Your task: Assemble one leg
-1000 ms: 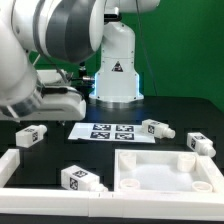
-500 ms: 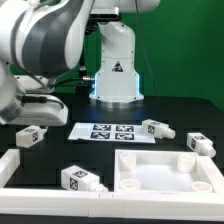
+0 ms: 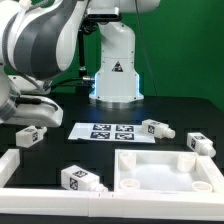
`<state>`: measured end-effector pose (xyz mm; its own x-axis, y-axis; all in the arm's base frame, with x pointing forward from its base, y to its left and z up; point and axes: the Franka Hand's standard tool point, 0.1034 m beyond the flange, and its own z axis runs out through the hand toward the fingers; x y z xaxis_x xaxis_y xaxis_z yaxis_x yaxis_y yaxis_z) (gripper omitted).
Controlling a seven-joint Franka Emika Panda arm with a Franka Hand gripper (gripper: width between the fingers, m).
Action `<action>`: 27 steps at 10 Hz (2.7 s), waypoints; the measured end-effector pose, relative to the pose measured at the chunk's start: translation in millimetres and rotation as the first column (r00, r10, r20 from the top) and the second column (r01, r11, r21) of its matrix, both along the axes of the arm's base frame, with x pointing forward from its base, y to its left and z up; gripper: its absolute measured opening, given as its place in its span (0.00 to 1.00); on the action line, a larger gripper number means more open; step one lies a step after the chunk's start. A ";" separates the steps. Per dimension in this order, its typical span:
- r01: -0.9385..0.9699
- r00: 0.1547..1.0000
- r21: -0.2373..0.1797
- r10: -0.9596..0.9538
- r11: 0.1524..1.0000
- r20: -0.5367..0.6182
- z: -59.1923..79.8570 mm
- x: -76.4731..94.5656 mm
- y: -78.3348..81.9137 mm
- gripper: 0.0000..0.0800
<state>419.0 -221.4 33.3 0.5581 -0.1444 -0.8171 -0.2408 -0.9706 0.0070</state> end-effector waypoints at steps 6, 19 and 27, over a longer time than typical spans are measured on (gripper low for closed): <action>0.050 0.994 -0.013 -0.051 0.999 -0.098 -31.7 -27.9 2.7 0.81; -0.010 0.995 -0.058 0.016 0.998 0.098 34.3 35.0 54.6 0.35; -0.004 0.690 -0.189 0.140 0.982 0.710 98.3 102.2 167.5 0.35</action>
Offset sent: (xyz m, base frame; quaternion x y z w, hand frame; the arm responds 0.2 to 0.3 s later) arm -0.0212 0.0042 -0.0197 -0.0083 0.0065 0.0063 0.9999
